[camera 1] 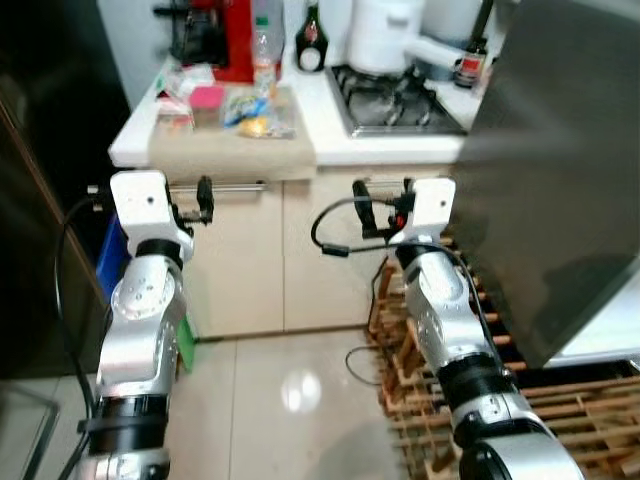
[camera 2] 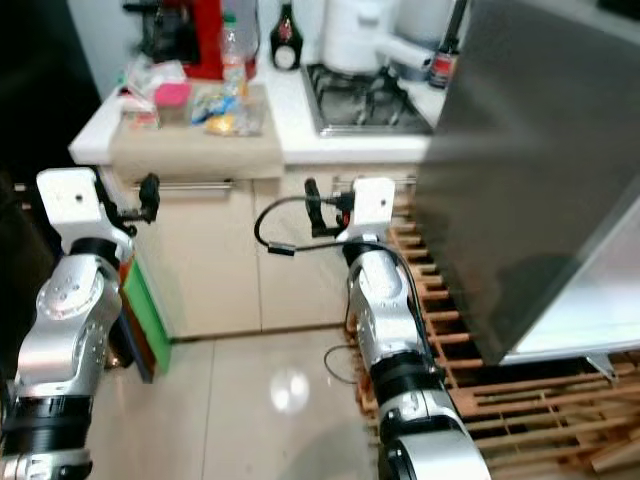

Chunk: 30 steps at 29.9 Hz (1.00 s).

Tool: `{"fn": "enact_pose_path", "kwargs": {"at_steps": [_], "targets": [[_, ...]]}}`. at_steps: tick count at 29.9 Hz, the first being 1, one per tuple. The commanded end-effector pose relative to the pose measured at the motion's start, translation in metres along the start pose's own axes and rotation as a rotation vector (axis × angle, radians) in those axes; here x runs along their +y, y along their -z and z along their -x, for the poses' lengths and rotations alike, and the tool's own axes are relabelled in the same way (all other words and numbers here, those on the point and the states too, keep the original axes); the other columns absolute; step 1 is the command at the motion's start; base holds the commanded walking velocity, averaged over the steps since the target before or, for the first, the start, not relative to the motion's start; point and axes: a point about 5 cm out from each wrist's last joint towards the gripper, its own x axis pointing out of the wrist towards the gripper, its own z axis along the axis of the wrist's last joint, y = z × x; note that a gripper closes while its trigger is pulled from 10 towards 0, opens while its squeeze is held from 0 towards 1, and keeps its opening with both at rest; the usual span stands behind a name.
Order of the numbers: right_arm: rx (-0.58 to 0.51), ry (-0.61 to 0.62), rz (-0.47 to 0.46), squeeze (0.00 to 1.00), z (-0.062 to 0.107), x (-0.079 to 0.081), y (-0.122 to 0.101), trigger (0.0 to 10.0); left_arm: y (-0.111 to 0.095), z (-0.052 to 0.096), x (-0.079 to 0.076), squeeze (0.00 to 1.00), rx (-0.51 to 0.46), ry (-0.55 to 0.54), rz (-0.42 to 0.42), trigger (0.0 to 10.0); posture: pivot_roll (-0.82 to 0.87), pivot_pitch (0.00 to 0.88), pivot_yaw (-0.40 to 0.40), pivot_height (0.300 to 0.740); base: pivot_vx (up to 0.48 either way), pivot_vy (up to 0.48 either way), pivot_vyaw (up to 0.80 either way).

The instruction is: Restocking fridge

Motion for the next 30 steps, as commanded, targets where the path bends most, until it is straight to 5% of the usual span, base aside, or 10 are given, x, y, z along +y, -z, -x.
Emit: {"fn": "enact_pose_path", "kwargs": {"at_steps": [1,8,30], "targets": [[-0.006,-0.038,-0.014,0.00,-0.004,0.013,-0.002,10.0,-0.001,0.000,0.010,0.00,0.007,-0.031,-0.018,10.0,0.00,0.000,-0.015,0.740,0.469,0.000,0.00],[-0.012,-0.105,0.007,0.00,-0.005,0.024,-0.004,10.0,-0.006,-0.003,0.010,0.00,-0.011,-0.028,-0.044,10.0,0.00,0.000,-0.014,0.740,0.469,0.000,0.29],[-0.121,-0.054,-0.007,0.00,-0.013,0.022,-0.029,10.0,-0.033,-0.007,-0.002,0.00,-0.134,0.070,-0.111,10.0,0.01,0.000,-0.008,0.740,0.473,0.000,0.06]]}}
